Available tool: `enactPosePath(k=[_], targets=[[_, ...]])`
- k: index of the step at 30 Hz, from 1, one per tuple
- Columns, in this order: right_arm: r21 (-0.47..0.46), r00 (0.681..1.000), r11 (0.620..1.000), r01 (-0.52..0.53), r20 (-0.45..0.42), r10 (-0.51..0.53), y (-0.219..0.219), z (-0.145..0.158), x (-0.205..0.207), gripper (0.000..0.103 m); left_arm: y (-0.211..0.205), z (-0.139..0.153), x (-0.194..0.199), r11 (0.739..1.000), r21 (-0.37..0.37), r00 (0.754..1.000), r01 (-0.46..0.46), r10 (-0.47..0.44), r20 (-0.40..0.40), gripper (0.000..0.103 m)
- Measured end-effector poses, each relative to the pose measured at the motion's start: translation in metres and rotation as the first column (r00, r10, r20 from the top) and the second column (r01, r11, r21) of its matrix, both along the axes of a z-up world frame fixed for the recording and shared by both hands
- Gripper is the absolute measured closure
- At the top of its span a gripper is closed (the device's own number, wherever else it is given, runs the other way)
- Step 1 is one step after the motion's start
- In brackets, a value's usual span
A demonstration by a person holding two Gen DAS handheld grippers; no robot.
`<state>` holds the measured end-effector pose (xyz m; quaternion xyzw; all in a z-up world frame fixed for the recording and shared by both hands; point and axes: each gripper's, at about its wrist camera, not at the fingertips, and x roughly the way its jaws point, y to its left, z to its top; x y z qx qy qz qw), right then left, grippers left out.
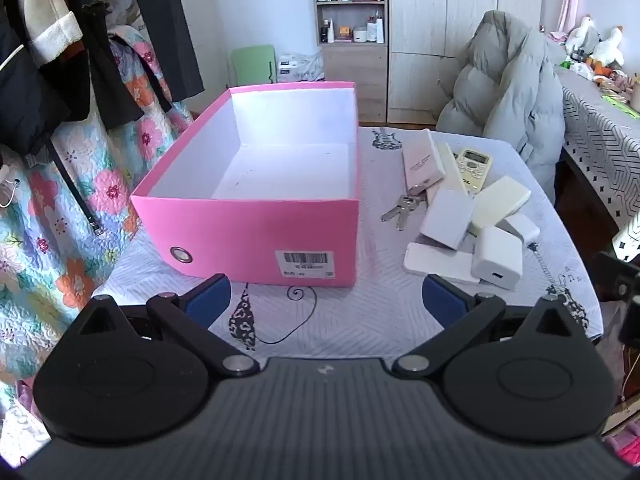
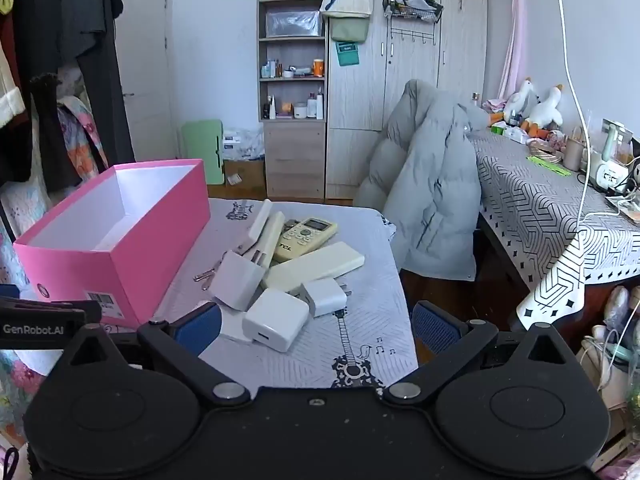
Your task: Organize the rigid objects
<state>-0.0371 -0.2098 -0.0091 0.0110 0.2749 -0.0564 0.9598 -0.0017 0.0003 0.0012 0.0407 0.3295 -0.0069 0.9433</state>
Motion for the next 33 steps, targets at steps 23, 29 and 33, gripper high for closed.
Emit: enactPosePath(k=[23,29,33], targets=[[-0.009,0.997,1.000,0.007,-0.074,-0.008,0.002,0.007,0.005,0.000,0.002,-0.001,0.007,1.000,0.011,0.999,0.010,-0.009,-0.041,0.000],[-0.008,0.997,1.000,0.006,-0.077,-0.007,0.003,0.006,0.005,0.000,0.000,-0.001,0.007,1.000,0.012,0.999,0.019,-0.019,-0.038,0.000],[-0.005,0.997,1.000,0.009,-0.077,-0.010,0.003,0.005,0.006,0.000,0.001,-0.001,0.006,1.000,0.005,0.999,0.027,-0.026,-0.034,0.000]])
